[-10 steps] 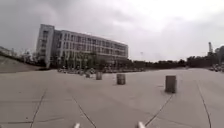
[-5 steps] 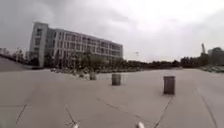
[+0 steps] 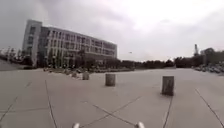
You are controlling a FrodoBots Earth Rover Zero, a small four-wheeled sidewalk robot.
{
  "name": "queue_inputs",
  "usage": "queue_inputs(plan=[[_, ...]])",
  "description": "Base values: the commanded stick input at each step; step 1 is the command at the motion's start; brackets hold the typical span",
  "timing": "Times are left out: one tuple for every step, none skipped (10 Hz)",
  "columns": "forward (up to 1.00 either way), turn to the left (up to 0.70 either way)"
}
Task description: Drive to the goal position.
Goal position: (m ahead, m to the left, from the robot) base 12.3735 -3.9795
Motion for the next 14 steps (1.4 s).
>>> queue_inputs(plan=[[0.5, 0.0], [0.5, -0.01], [0.5, -0.06], [0.5, -0.11], [0.5, -0.17], [0.5, -0.25], [0.5, -0.25], [0.5, -0.25], [0.5, -0.25], [0.5, -0.25], [0.5, -0.25], [0.5, -0.25], [0.5, -0.25], [0.5, -0.25]])
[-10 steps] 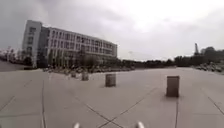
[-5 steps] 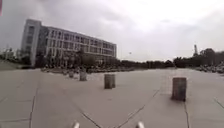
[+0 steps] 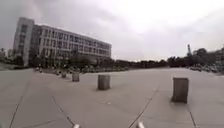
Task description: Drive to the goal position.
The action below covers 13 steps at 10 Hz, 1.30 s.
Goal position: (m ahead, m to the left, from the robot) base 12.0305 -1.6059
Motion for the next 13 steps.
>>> queue_inputs(plan=[[0.5, -0.25], [0.5, -0.25], [0.5, -0.25], [0.5, -0.25], [0.5, -0.25], [0.5, -0.25], [0.5, -0.25], [0.5, -0.25], [0.5, -0.25], [0.5, -0.25], [0.5, -0.25], [0.5, -0.25], [0.5, -0.25]])
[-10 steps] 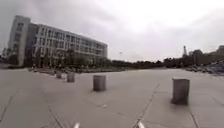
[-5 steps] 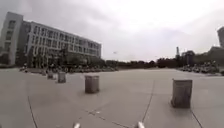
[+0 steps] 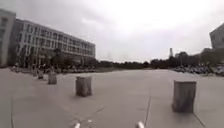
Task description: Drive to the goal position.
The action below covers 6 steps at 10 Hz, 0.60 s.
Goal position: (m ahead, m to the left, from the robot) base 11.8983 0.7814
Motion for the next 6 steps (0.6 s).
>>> queue_inputs(plan=[[0.5, -0.25], [0.5, -0.25], [0.5, -0.25], [0.5, -0.25], [0.5, -0.25], [0.5, -0.25]])
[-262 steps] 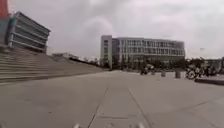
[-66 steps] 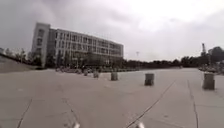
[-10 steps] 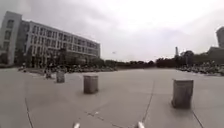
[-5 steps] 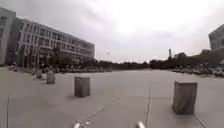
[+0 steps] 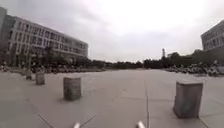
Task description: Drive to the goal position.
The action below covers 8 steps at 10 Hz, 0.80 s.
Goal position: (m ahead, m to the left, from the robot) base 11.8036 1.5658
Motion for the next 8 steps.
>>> queue_inputs(plan=[[0.5, -0.25], [0.5, -0.17], [0.5, -0.05], [0.5, -0.01], [0.5, 0.0], [0.5, 0.0], [0.5, 0.0], [0.5, 0.0]])
